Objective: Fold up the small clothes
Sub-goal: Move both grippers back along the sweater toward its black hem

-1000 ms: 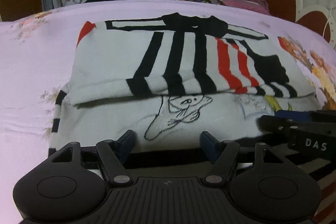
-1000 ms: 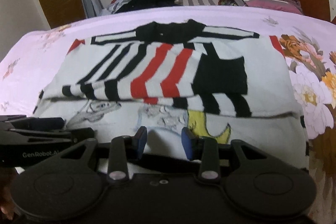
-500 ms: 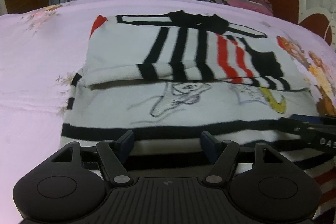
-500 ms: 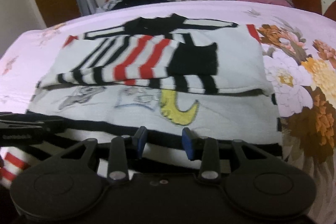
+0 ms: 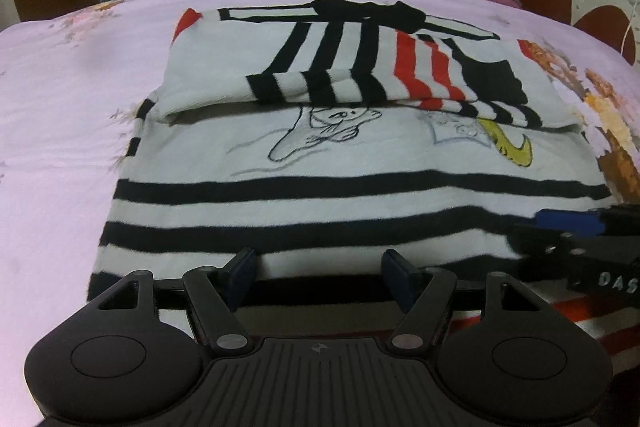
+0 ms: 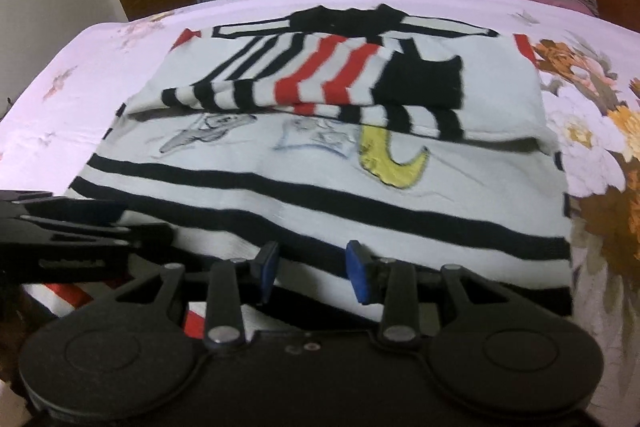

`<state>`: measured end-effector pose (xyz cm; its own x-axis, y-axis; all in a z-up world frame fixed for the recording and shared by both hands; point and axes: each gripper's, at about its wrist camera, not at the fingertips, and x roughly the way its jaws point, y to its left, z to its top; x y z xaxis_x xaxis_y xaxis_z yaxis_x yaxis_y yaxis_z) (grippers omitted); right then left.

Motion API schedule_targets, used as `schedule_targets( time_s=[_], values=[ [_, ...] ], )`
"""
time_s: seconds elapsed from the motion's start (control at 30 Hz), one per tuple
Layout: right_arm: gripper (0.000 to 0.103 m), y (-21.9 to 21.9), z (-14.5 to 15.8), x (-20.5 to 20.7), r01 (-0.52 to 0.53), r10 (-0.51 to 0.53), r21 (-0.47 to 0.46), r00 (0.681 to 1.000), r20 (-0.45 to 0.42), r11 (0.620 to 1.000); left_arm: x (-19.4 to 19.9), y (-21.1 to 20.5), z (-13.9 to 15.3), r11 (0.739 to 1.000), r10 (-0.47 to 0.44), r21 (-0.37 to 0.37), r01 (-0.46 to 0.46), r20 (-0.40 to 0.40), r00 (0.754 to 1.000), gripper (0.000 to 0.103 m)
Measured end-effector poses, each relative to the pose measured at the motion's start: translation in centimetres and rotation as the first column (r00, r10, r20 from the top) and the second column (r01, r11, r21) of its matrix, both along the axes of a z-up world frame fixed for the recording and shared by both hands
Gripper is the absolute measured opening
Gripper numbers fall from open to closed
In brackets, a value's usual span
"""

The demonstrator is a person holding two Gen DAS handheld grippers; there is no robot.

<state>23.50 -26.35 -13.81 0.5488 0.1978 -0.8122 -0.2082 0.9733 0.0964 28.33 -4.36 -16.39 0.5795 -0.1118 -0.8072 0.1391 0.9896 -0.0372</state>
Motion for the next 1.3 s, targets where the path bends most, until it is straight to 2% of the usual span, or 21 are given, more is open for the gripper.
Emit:
schedule_targets(
  time_s=[0.23, 0.33, 0.63, 0.9, 1.3],
  values=[
    [0.036, -2.0, 0.1, -1.3, 0.039, -0.039, -0.021, 0.999, 0.006, 0.999, -0.9, 0.7, 0.0, 1.000, 0.013, 0.018, -0.012, -0.009, 1.000, 0.069],
    [0.037, -2.2, 0.7, -2.2, 0.072, -0.072, 0.003, 0.997, 0.009, 0.997, -1.2, 1.0, 0.3, 1.000, 0.018, 0.018, -0.018, -0.022, 1.000, 0.069],
    [0.038, 0.9, 1.8, -5.9, 0.112, -0.113, 0.045, 0.993, 0.025, 0.993, -3.7, 1.4, 1.3, 0.998, -0.055, -0.026, 0.055, -0.015, 0.998, 0.069],
    [0.039, 3.6, 1.0, -8.9, 0.130, -0.130, -0.005, 0.992, 0.000, 0.992, -6.4, 2.7, 0.2, 0.995, -0.101, -0.009, 0.100, -0.017, 0.995, 0.069],
    [0.039, 0.9, 0.7, -13.2, 0.258, -0.258, -0.074, 0.966, 0.010, 0.963, -9.0, 5.0, 0.3, 0.994, -0.111, -0.012, 0.111, -0.014, 0.994, 0.069]
  ],
)
